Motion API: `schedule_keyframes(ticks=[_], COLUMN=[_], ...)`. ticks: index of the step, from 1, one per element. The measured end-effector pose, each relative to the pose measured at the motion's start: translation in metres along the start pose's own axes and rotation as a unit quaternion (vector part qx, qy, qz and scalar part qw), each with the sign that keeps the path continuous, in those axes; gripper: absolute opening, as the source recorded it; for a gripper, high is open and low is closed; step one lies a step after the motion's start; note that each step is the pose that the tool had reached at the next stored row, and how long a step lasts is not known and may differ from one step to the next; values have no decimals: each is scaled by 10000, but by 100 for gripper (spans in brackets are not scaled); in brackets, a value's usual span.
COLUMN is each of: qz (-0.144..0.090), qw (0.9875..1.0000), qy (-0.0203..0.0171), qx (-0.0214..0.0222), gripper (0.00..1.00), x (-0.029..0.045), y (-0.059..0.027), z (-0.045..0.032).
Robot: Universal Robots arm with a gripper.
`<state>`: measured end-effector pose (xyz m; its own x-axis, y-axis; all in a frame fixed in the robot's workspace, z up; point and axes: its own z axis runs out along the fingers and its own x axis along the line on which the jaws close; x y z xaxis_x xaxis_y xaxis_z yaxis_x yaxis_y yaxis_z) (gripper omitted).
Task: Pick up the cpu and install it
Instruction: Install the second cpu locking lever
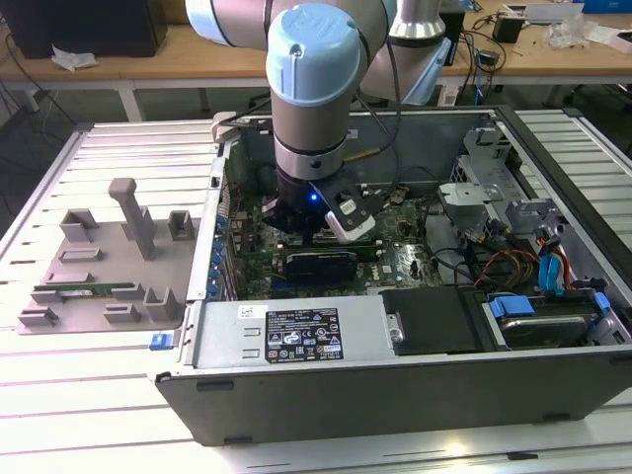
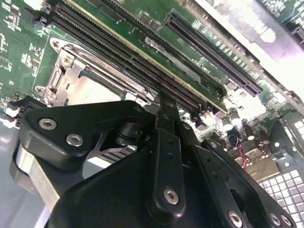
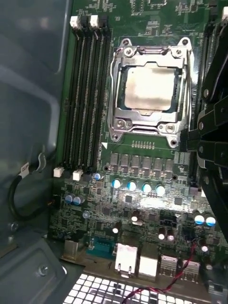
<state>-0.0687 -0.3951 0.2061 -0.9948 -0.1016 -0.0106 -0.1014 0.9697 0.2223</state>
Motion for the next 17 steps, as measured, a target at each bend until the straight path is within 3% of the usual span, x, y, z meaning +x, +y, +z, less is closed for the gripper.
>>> schedule_keyframes(ticks=[4,11,14,17], qz=[6,34,36,37], qw=[10000,10000,10000,10000], qy=[-2,-8,1,7], qx=[-8,-8,-8,-9], gripper=[11,11,11,11], x=[-6,-7,-69,-85], y=[53,53,43,7], z=[26,42,40,32])
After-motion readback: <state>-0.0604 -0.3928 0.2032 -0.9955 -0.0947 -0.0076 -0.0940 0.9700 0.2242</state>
